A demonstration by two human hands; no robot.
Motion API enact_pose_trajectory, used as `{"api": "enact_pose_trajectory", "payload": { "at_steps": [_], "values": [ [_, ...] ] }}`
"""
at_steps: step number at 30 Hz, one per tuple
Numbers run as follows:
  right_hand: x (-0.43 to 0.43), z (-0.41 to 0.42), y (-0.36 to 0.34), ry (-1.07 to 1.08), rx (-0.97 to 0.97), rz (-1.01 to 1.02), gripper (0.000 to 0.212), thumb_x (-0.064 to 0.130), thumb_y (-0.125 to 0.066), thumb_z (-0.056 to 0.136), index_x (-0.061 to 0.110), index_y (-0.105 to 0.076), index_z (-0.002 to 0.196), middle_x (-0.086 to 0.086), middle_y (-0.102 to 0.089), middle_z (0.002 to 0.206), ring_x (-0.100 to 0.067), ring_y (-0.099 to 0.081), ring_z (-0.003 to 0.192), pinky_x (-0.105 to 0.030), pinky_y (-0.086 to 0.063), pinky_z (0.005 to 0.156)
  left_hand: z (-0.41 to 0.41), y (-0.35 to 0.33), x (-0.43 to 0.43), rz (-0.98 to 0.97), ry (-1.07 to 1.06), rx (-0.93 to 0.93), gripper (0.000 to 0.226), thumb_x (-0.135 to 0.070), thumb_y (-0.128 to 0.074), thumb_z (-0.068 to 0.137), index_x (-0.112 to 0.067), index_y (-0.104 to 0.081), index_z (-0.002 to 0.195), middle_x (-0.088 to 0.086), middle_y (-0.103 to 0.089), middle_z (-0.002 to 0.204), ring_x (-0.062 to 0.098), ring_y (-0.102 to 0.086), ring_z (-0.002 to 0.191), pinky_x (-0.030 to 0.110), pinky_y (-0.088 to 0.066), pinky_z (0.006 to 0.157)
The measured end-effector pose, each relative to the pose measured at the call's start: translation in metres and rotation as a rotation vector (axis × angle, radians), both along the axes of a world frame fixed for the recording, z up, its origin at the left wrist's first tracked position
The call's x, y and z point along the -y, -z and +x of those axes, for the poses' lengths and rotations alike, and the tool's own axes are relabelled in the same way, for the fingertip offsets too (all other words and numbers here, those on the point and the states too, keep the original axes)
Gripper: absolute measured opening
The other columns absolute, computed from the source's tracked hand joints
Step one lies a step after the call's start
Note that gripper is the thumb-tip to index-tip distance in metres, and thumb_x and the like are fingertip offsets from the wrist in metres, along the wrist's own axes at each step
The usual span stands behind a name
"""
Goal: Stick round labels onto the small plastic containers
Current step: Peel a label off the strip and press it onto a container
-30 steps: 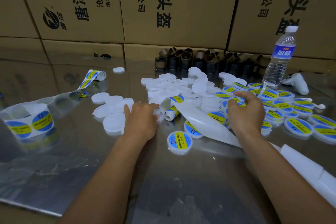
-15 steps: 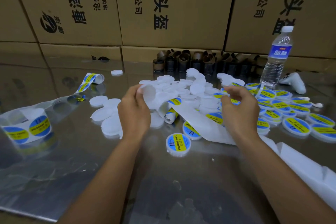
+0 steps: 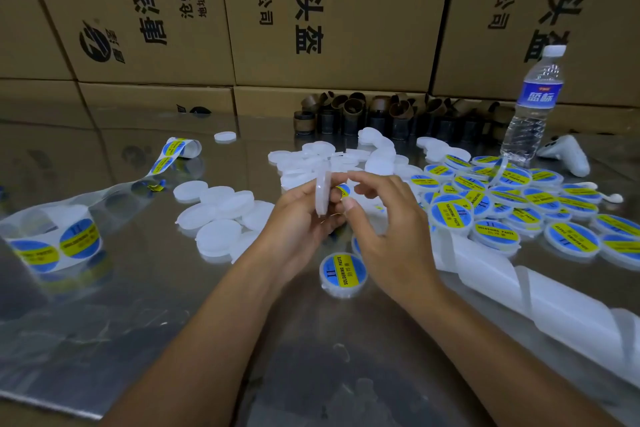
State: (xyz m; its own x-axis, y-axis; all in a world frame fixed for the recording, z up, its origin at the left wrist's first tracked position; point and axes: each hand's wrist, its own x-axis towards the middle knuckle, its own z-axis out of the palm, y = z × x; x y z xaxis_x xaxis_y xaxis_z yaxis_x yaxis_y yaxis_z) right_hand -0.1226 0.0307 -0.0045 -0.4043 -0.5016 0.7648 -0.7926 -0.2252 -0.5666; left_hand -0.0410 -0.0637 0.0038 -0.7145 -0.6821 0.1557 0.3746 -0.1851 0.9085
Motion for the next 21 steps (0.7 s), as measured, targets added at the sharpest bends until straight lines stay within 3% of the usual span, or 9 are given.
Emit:
{"api": "enact_pose_trajectory", "payload": {
  "at_steps": [4, 7, 10, 11, 14, 17, 21],
  "values": [
    [0.000, -0.002, -0.002, -0.036, 0.114, 0.047, 0.033, 0.028, -0.055, 0.088, 0.022, -0.061, 0.119, 0.008, -0.053, 0.107, -0.004, -0.050, 0.104, -0.011, -0.036, 0.090, -0.001, 0.002, -0.003, 0.000, 0.125, 0.000, 0.019, -0.002, -0.059, 0.077, -0.012, -0.072, 0.085, 0.000, -0.059, 0.062, 0.007, -0.054, 0.055, 0.019, -0.051, 0.061],
    [0.000, -0.003, -0.005, -0.111, 0.210, 0.076, 0.019, 0.020, -0.058, 0.092, 0.033, -0.063, 0.105, 0.007, -0.056, 0.106, 0.000, -0.052, 0.104, -0.011, -0.036, 0.090, 0.000, 0.004, -0.003, -0.087, 0.164, 0.062, 0.039, 0.003, -0.048, 0.089, -0.017, -0.075, 0.069, 0.000, -0.060, 0.063, 0.008, -0.055, 0.058, 0.020, -0.051, 0.062],
    [0.000, -0.006, -0.010, -0.200, 0.404, 0.101, 0.018, 0.020, -0.061, 0.089, 0.037, -0.064, 0.086, 0.004, -0.065, 0.101, -0.012, -0.060, 0.101, -0.038, -0.046, 0.092, 0.000, 0.003, -0.004, -0.082, 0.166, 0.096, 0.029, 0.000, -0.045, 0.093, -0.009, -0.071, 0.085, 0.018, -0.063, 0.087, 0.021, -0.062, 0.078, 0.026, -0.055, 0.072],
    [-0.001, -0.008, -0.011, -0.213, 0.442, 0.097, 0.017, 0.020, -0.063, 0.088, 0.036, -0.065, 0.082, 0.005, -0.067, 0.098, -0.011, -0.061, 0.097, -0.039, -0.048, 0.088, 0.000, 0.003, -0.004, -0.064, 0.159, 0.103, 0.024, -0.002, -0.046, 0.094, -0.008, -0.069, 0.091, 0.023, -0.063, 0.096, 0.027, -0.064, 0.088, 0.029, -0.055, 0.076],
    [-0.003, -0.010, -0.014, -0.256, 0.482, 0.075, 0.014, 0.019, -0.065, 0.085, 0.030, -0.067, 0.078, 0.008, -0.068, 0.089, 0.004, -0.061, 0.082, -0.014, -0.048, 0.072, 0.001, 0.005, -0.002, 0.020, 0.131, 0.072, 0.019, -0.008, -0.051, 0.091, -0.010, -0.071, 0.094, 0.019, -0.066, 0.108, 0.034, -0.062, 0.108, 0.036, -0.054, 0.087],
    [-0.003, -0.011, -0.011, -0.239, 0.487, 0.120, 0.014, 0.021, -0.068, 0.083, 0.033, -0.069, 0.075, 0.005, -0.065, 0.097, -0.002, -0.061, 0.089, -0.016, -0.049, 0.077, 0.002, 0.002, -0.001, 0.197, 0.153, -0.001, 0.033, -0.028, -0.056, 0.086, -0.002, -0.064, 0.105, 0.017, -0.067, 0.107, 0.028, -0.065, 0.098, 0.035, -0.055, 0.083],
    [-0.002, -0.010, -0.009, -0.152, 0.484, 0.139, 0.011, 0.023, -0.070, 0.081, 0.032, -0.070, 0.074, 0.002, -0.062, 0.101, -0.006, -0.059, 0.098, -0.030, -0.049, 0.089, 0.002, 0.000, 0.001, 0.283, 0.171, 0.003, 0.049, -0.046, -0.038, 0.096, -0.005, -0.065, 0.097, 0.014, -0.070, 0.102, 0.024, -0.070, 0.085, 0.034, -0.059, 0.071]
  ]
}}
